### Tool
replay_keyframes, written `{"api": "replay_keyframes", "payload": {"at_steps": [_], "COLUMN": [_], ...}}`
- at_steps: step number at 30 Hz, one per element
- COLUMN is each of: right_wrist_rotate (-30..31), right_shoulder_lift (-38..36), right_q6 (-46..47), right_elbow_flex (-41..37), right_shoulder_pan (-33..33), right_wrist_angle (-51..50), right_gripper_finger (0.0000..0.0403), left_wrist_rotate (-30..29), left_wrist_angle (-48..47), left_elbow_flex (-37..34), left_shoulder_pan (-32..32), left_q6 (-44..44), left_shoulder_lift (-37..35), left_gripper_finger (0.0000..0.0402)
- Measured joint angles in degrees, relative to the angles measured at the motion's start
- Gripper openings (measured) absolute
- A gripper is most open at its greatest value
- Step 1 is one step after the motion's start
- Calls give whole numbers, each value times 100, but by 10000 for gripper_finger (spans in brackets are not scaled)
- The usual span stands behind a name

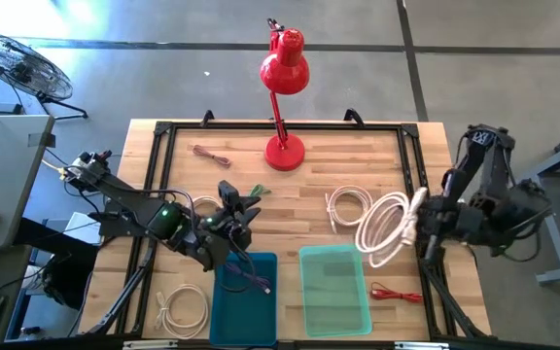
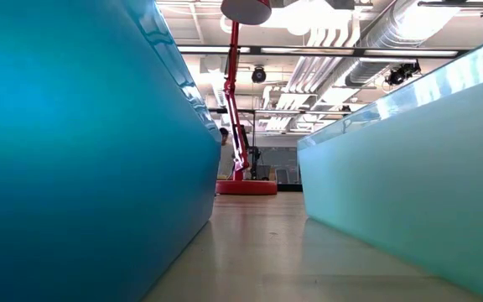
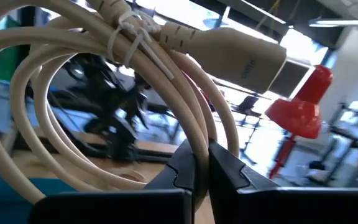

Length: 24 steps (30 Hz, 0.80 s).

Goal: Pick & Place USB Port
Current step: Put the white USB cable into the green bin

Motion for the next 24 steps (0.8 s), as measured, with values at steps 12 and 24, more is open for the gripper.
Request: {"api": "replay_keyframes", "payload": {"at_steps": [12, 24], "right_wrist_rotate": [372, 713], "right_shoulder_lift": [-560, -573], "right_q6": [1289, 1164], "right_elbow_flex": [0, -2], "right_shoulder_pan": [1459, 2125], "right_wrist_angle": [-21, -59], "right_gripper_finger": [9, 10], "left_wrist_rotate": [-93, -91], "left_wrist_angle": [-419, -506], "left_elbow_flex": [0, 0], "left_shoulder_pan": [0, 0], "left_q6": [-290, -569], "left_shoulder_lift": [0, 0], "left_gripper_finger": [144, 144]}}
